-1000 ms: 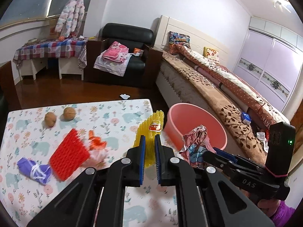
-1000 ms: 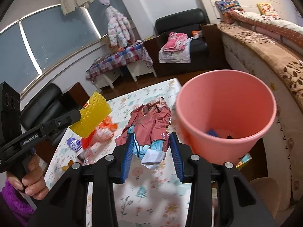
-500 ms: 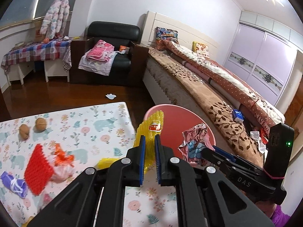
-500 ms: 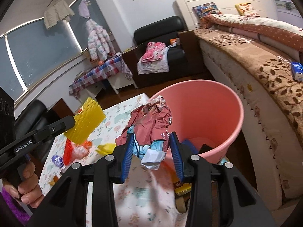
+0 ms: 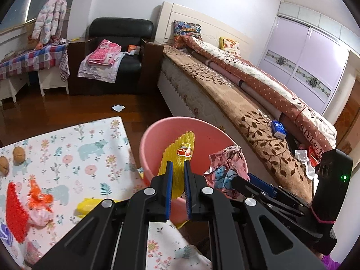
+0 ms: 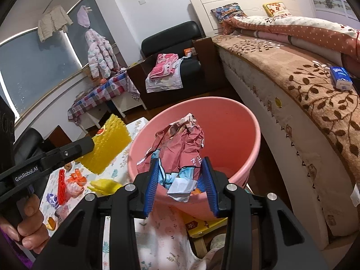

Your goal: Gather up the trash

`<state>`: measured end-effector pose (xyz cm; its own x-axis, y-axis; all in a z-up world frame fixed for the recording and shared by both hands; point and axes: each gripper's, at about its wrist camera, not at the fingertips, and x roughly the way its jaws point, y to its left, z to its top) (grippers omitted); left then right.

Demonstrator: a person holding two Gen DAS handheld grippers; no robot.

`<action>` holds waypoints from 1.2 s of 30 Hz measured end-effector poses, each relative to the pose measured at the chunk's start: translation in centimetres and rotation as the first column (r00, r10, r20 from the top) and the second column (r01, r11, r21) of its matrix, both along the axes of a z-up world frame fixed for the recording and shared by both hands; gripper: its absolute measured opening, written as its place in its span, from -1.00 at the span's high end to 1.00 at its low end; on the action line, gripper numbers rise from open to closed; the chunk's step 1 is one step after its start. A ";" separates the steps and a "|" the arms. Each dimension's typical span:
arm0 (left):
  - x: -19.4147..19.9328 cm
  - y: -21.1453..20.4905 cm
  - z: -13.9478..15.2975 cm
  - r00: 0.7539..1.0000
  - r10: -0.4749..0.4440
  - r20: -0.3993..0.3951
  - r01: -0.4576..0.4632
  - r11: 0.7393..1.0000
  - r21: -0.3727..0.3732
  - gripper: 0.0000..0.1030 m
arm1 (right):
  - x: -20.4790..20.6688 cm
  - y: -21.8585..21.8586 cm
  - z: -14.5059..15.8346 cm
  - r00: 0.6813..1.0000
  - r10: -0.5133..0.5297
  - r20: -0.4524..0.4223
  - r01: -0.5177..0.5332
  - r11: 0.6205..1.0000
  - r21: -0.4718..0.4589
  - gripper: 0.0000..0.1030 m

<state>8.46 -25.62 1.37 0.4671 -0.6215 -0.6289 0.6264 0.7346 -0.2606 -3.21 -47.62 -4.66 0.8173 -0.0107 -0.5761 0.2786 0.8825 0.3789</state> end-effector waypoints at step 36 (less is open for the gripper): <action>1.2 -3.6 -2.6 0.999 -0.007 -0.038 0.009 0.999 0.032 0.23 | 1.0 -2.3 -1.7 1.000 -0.028 -0.012 0.028 0.999 0.016 0.24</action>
